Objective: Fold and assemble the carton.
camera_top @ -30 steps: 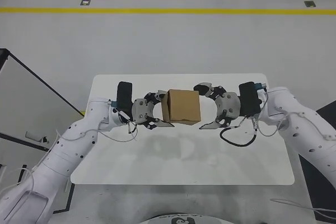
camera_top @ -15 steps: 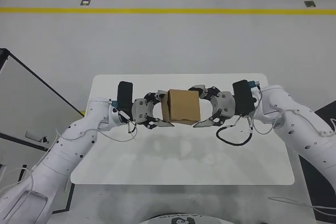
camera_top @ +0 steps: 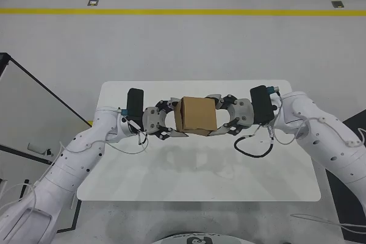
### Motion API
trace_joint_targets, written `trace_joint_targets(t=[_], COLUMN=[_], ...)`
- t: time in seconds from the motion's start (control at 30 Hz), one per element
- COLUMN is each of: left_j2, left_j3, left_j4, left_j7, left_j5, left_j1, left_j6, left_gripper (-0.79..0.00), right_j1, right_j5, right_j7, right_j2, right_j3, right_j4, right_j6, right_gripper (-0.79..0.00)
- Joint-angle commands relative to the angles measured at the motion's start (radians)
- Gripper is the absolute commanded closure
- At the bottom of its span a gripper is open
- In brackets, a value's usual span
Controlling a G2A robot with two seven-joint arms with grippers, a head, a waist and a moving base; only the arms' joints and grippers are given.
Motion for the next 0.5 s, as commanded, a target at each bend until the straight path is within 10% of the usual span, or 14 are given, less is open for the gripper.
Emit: trace_joint_targets(t=[0.0,0.03,0.07,0.47], left_j2=[0.000,-0.001,-0.001,0.002], left_j3=[-0.002,-0.002,-0.003,-0.025], left_j4=[-0.001,0.000,0.000,0.015], left_j7=[-0.001,-0.002,-0.003,-0.001], left_j5=[0.001,0.002,0.003,0.009], left_j1=[0.000,0.001,0.001,0.001], left_j6=[0.000,0.000,0.000,0.000], left_gripper=[-0.231,-0.376,-0.785,-0.785], right_j1=[-0.001,-0.001,-0.002,-0.016], right_j5=[0.003,0.004,0.005,-0.001], right_j7=[0.006,0.008,0.010,0.021], right_j2=[-0.001,-0.002,-0.003,-0.003], right_j3=[0.003,0.004,0.005,0.025], right_j4=[0.001,0.001,0.001,0.004], right_j6=[0.000,0.000,0.000,0.000], right_gripper=[-0.123,-0.086,-0.052,0.000])
